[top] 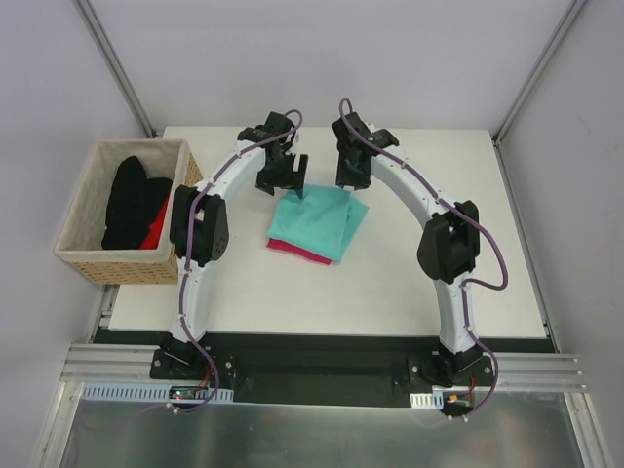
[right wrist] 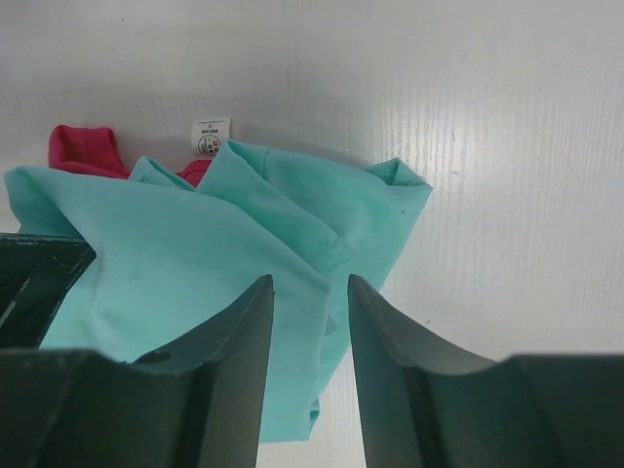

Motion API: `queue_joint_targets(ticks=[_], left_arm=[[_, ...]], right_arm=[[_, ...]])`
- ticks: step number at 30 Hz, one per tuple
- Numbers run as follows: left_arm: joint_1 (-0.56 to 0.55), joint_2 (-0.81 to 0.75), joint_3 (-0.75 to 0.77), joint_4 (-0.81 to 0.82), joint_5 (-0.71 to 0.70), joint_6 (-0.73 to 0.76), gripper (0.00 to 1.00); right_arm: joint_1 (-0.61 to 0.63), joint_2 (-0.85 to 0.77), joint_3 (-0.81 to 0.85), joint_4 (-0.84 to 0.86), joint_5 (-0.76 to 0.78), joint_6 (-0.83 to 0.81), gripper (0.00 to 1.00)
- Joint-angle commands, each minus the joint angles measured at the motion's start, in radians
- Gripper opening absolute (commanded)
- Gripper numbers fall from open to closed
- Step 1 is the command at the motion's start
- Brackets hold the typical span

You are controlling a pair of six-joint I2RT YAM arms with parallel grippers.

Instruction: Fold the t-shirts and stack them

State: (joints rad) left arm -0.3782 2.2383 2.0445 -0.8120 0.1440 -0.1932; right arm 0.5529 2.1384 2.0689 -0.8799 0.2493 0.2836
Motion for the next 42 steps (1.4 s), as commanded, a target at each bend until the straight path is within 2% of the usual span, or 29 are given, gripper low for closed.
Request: queue_joint_targets(ticks=[1,4,11,19,24,34,42], left_arm=[[0.001,-0.100,-0.032,-0.015,-0.050,-0.015,0.84],[0.001,-0.155,-0.063,-0.015,-0.087,-0.031,0.86],[0.001,-0.275,-0.145,-0.007,-0.138,-0.051,0.88],[-0.001,-0.404,-0.259,0.007,-0.182,-0.089,0.90],[-0.001,-0.512,-0.340,0.019,-0.210,-0.114,0.91],[-0.001,-0.654,-0.415,0.019,-0.234,-0.127,0.94],[-0.001,-0.740,-0.481,0.004,-0.262,-0.129,0.96]], right_arm=[[-0.005,-0.032,0.057,-0.021,0.018,-0.012,0.32],[0.001,-0.055,0.063,-0.019,0.013,-0.017,0.24],[0.047,-0.107,0.008,0.002,0.035,-0.047,0.22],[0.081,-0.110,-0.007,0.016,-0.021,-0.069,0.20],[0.084,-0.127,-0.108,0.085,-0.082,-0.043,0.15],[0.081,-0.043,-0.119,0.147,-0.192,0.020,0.12],[0.070,0.014,-0.082,0.145,-0.214,0.032,0.13]])
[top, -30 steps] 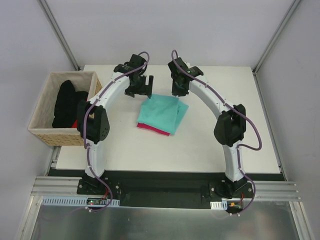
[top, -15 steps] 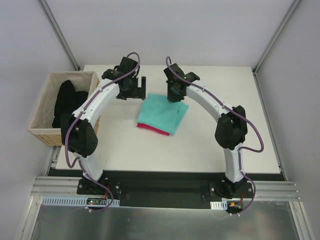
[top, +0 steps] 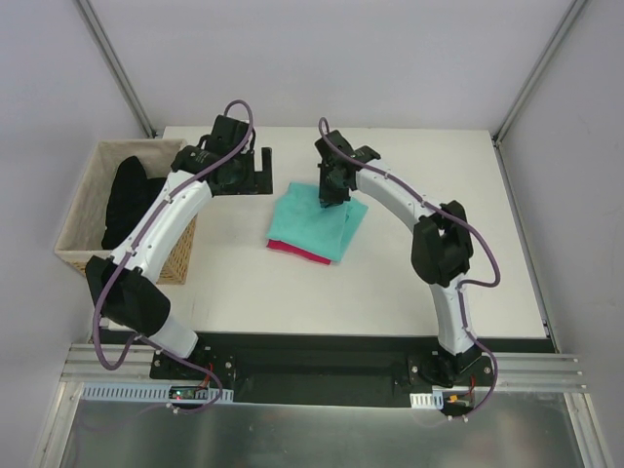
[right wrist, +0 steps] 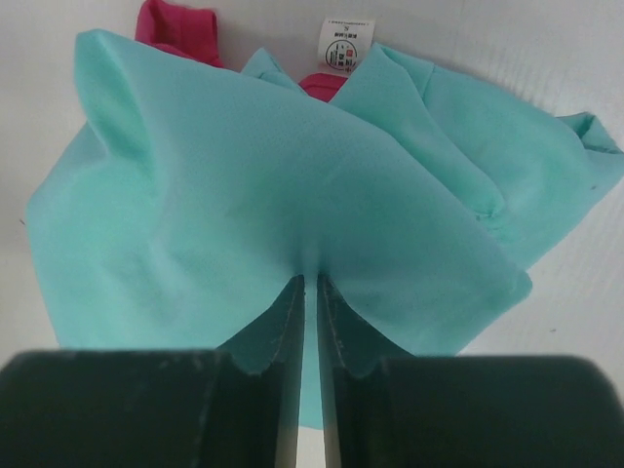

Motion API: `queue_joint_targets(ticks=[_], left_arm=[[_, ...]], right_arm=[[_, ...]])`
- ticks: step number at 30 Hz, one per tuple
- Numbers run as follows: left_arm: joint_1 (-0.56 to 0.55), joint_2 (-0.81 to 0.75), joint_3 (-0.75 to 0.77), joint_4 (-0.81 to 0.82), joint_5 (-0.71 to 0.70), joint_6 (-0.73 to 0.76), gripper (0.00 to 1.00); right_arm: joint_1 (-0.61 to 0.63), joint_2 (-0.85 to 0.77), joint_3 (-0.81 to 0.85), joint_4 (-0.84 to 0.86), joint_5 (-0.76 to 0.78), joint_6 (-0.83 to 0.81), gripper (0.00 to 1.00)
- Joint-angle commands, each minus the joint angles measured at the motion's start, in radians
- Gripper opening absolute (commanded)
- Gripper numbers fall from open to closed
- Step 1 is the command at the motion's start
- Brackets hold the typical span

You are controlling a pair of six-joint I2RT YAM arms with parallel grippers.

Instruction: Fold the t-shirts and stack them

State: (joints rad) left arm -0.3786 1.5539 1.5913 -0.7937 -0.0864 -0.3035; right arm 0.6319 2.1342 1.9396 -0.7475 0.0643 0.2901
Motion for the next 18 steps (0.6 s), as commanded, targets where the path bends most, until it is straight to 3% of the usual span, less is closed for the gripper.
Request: queue_joint_targets(ticks=[1,10,18], left_arm=[[0.000,-0.060,-0.033,-0.016,-0.033,-0.020,0.97],[0.000,-0.167,-0.096,-0.016,-0.069,-0.031,0.98],[0.000,-0.163,-0.086,-0.015,-0.052,-0.023,0.99]], right_arm=[[-0.009,0.021,0.042,0.013,-0.035,0.029,0.12],[-0.014,0.032,-0.048,0.048,-0.054,0.070,0.11],[-0.014,-0.017,0.041,-0.032,0.058,0.051,0.20]])
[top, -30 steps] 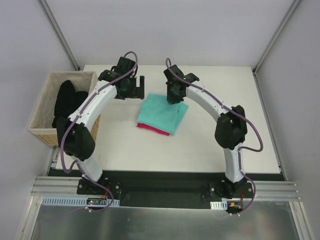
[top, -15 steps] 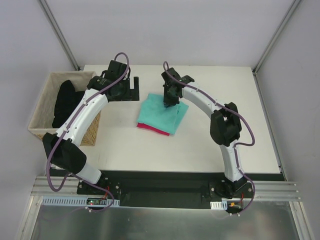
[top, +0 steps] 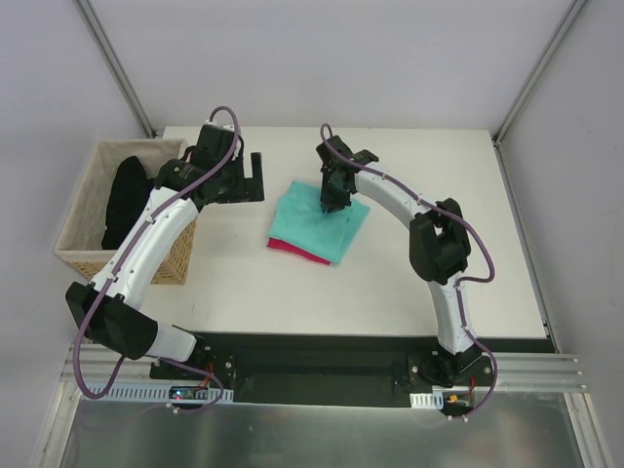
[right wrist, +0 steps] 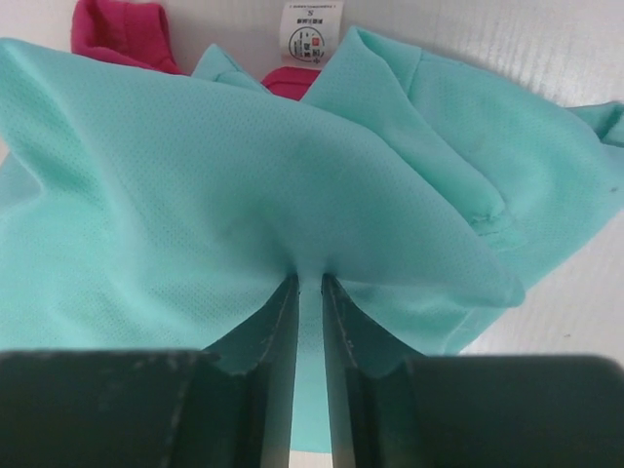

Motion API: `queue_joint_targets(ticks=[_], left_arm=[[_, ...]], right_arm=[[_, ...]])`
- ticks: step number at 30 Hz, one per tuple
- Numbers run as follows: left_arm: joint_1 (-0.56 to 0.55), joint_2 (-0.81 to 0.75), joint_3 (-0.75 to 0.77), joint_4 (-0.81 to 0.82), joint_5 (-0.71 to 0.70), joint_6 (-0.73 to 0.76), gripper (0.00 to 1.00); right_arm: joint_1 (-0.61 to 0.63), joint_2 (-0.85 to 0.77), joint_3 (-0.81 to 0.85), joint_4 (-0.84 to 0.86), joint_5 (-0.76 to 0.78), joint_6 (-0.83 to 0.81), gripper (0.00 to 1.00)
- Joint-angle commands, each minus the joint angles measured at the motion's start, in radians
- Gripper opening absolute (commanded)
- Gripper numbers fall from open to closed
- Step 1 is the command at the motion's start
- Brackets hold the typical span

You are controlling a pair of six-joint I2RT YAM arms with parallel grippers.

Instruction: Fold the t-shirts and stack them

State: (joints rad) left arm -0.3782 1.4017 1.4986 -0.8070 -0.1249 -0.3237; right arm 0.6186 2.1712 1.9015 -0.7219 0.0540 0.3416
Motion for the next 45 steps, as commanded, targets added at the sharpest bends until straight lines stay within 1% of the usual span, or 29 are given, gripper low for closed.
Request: queue_joint_targets(ticks=[1,7,10,11,12,17,24,28,30,32,33,35,36,37,38,41,42,45], left_arm=[[-0.001,-0.006,0.008,-0.001,-0.012,-0.002,0.98],[-0.001,-0.020,0.008,0.005,0.005,0.003,0.99],[-0.001,-0.041,-0.004,0.006,0.011,0.011,0.99],[-0.002,-0.047,-0.006,0.005,0.010,0.012,0.99],[-0.002,-0.053,-0.009,0.005,0.001,0.014,0.99],[-0.002,-0.109,-0.035,0.005,-0.025,0.021,0.98],[-0.001,-0.133,-0.055,0.002,-0.036,0.021,0.99],[-0.001,-0.104,-0.078,0.000,-0.025,0.011,0.99],[-0.001,-0.083,-0.090,0.005,-0.009,0.006,0.99],[-0.001,-0.038,-0.104,0.018,0.004,0.005,0.96],[-0.001,-0.023,-0.110,0.031,0.031,0.009,0.95],[-0.001,0.023,-0.124,0.068,0.063,0.014,0.65],[-0.001,0.039,-0.123,0.080,0.085,0.015,0.43],[-0.001,0.066,-0.120,0.087,0.090,0.014,0.28],[-0.001,0.078,-0.115,0.098,0.088,0.014,0.00],[0.001,0.126,-0.098,0.117,0.082,0.020,0.00],[0.004,0.138,-0.092,0.121,0.077,0.028,0.00],[0.022,0.186,-0.067,0.121,0.065,0.044,0.00]], right_arm=[[0.001,-0.060,0.111,-0.071,0.075,-0.003,0.20],[0.029,-0.117,0.163,-0.108,0.124,-0.047,0.24],[0.069,-0.105,0.177,-0.117,0.129,-0.069,0.13],[0.090,-0.097,0.179,-0.119,0.127,-0.075,0.03],[0.102,-0.082,0.179,-0.122,0.122,-0.081,0.01],[0.182,-0.048,0.179,-0.125,0.136,-0.108,0.01],[0.205,0.004,0.183,-0.108,0.083,-0.113,0.01],[0.202,-0.024,0.144,-0.087,0.112,-0.108,0.01],[0.199,-0.053,0.125,-0.085,0.160,-0.107,0.01],[0.173,-0.074,0.108,-0.083,0.176,-0.107,0.01],[0.161,-0.095,0.103,-0.080,0.178,-0.107,0.01],[0.118,-0.116,0.096,-0.085,0.182,-0.115,0.01],[0.104,-0.132,0.091,-0.082,0.193,-0.122,0.01],[0.078,-0.158,0.090,-0.085,0.202,-0.137,0.01],[0.064,-0.174,0.087,-0.085,0.213,-0.150,0.01],[0.018,-0.224,0.087,-0.093,0.263,-0.190,0.01],[0.009,-0.234,0.082,-0.097,0.309,-0.194,0.01],[-0.039,-0.277,0.068,-0.093,0.349,-0.214,0.01]])
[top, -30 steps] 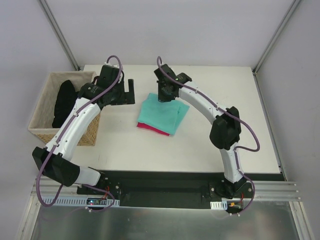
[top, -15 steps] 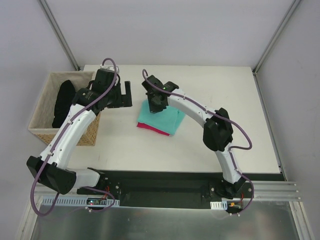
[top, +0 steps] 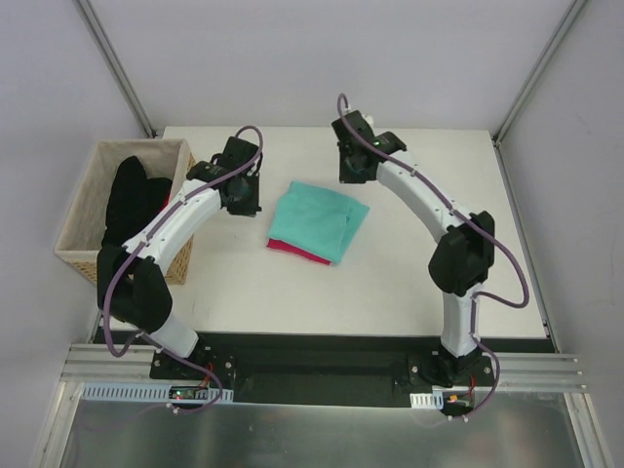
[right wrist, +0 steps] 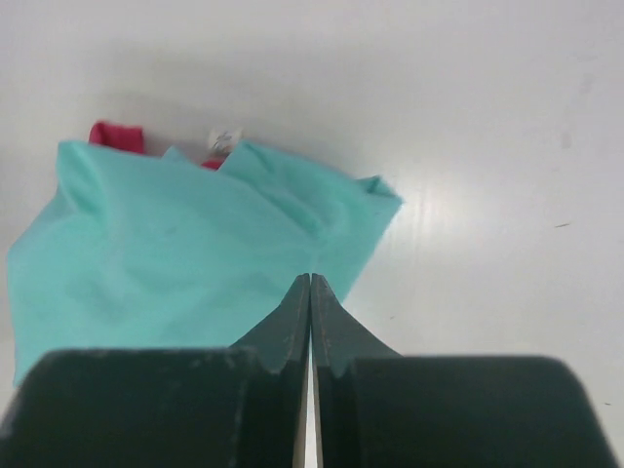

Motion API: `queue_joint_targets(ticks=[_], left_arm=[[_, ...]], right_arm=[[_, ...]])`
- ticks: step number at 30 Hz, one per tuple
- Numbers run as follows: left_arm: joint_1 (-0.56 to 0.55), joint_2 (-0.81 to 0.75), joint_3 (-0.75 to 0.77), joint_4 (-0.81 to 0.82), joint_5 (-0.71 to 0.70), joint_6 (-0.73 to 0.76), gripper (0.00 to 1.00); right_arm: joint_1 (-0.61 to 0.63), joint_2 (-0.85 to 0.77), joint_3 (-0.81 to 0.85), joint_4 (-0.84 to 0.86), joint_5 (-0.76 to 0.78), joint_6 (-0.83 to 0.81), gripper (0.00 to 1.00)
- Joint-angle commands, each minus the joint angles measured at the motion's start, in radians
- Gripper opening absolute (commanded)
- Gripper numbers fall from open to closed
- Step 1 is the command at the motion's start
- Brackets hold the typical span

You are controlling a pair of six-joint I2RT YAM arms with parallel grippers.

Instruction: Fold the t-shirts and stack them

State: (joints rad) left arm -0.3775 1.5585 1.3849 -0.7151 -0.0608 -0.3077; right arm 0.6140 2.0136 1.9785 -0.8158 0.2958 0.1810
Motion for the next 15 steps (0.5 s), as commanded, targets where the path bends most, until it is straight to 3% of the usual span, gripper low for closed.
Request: queue_joint_targets(ticks=[1,15], left_arm=[[0.031,0.055,0.057,0.032,0.003,0.036,0.00],[0.181,0.271,0.120,0.066,0.124,0.087,0.00]], right_arm=[[-0.055,-0.125,-0.015,0.000,0.112,-0.055,0.01],[-0.146,-0.236,-0.070,0.012,0.128,-0.008,0.01]])
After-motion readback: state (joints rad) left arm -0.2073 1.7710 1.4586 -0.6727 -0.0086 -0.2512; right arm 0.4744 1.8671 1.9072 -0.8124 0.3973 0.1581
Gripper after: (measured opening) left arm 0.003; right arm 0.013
